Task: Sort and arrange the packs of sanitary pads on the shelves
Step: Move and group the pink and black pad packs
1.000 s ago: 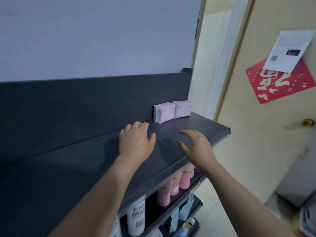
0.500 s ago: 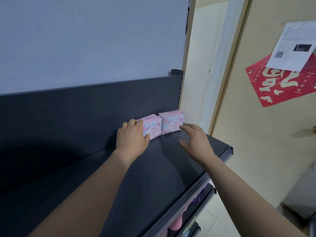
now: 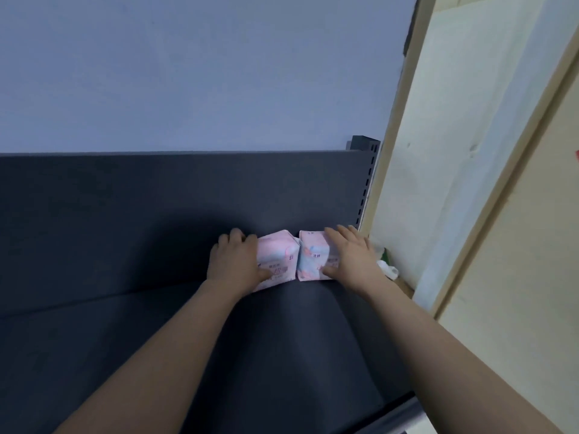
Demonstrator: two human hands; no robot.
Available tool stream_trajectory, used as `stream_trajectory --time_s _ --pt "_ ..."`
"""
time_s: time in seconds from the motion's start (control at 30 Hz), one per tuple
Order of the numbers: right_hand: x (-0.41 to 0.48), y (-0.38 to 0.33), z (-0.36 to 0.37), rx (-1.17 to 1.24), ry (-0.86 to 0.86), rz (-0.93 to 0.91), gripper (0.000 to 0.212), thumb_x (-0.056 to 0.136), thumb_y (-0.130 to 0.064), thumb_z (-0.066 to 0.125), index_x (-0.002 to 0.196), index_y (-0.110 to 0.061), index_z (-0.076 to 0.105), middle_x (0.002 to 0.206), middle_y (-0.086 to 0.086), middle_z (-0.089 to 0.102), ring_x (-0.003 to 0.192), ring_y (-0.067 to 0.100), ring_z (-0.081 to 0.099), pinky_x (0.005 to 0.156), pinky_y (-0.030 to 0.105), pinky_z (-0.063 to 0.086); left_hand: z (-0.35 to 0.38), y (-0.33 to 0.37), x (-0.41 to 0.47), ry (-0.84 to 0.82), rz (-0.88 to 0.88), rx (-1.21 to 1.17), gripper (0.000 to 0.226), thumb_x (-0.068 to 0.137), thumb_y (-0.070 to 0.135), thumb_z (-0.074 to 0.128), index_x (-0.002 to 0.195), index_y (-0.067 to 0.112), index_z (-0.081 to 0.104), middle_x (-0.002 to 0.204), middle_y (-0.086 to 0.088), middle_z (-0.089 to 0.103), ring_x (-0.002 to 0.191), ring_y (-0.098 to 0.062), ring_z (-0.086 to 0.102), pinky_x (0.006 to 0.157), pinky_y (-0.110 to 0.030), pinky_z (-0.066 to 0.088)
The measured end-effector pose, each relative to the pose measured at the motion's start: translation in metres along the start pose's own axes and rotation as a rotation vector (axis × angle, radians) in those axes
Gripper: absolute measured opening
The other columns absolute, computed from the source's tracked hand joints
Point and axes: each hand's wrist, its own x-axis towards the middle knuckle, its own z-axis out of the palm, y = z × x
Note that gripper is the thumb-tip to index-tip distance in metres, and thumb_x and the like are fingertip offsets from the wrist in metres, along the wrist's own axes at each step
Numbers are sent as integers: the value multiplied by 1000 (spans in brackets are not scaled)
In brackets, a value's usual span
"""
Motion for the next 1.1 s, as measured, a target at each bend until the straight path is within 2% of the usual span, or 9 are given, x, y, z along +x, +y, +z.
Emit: stream_trajectory --time_s 0.07,0.13,0.23,0.33,0.5,0.63,0.73,0.93,1.1 --pt "8 5 3 -19 -27 -32 84 80 -34 69 150 -26 25 155 2 27 146 26 15 116 42 15 0 3 -1 -45 -56 -94 65 75 49 75 124 17 47 124 -8 40 108 -28 48 90 -37 43" --pt "13 9 7 -37 -16 -60 83 76 -35 71 147 -26 30 145 5 35 137 28 26 111 37 20 -1 5 -5 -61 -100 -177 64 75 44 78 122 14 46 123 -9 38 102 -28 52 88 -38 47" --pt "17 9 7 -68 21 -82 71 72 -38 73 135 -25 43 128 5 42 121 28 36 96 34 32 -5 5 -17 -23 -152 -208 63 75 43 78 120 14 45 123 -8 36 100 -27 52 87 -38 47" --pt "18 5 1 -91 39 -109 66 69 -43 75 127 -25 48 122 3 43 115 26 38 83 34 37 -12 -1 -36 51 -199 -237 60 76 42 77 120 16 46 120 -4 34 98 -24 50 85 -36 46" --pt "9 -23 -2 133 124 -224 60 59 -45 79 110 -28 52 122 -5 41 111 23 42 83 33 31 -38 -26 -77 210 -365 -279 58 75 42 78 120 19 49 121 -3 39 99 -25 52 80 -34 44" --pt "-3 -71 -9 257 130 -312 52 58 -46 76 97 -31 46 98 -13 55 101 20 47 78 35 32 -58 -52 -114 311 -485 -249 62 74 43 79 123 20 49 120 -5 49 108 -27 49 79 -35 42" --pt "-15 -113 -14 369 120 -410 53 58 -47 77 99 -29 47 99 -13 57 101 20 47 82 36 36 -71 -71 -147 411 -568 -239 65 73 40 80 126 19 48 122 -4 48 110 -27 47 81 -34 41" --pt "-55 -203 -17 493 84 -594 60 60 -48 79 107 -29 48 104 -14 55 106 16 45 86 34 33 -103 -114 -228 535 -745 -153 64 76 35 79 128 18 47 127 -5 46 112 -28 44 78 -31 35" --pt "-114 -286 -20 559 7 -751 57 62 -49 78 106 -31 47 104 -14 55 106 16 45 88 36 34 -136 -146 -317 592 -886 -62 64 74 38 80 126 19 48 125 -4 47 112 -29 45 82 -36 40"
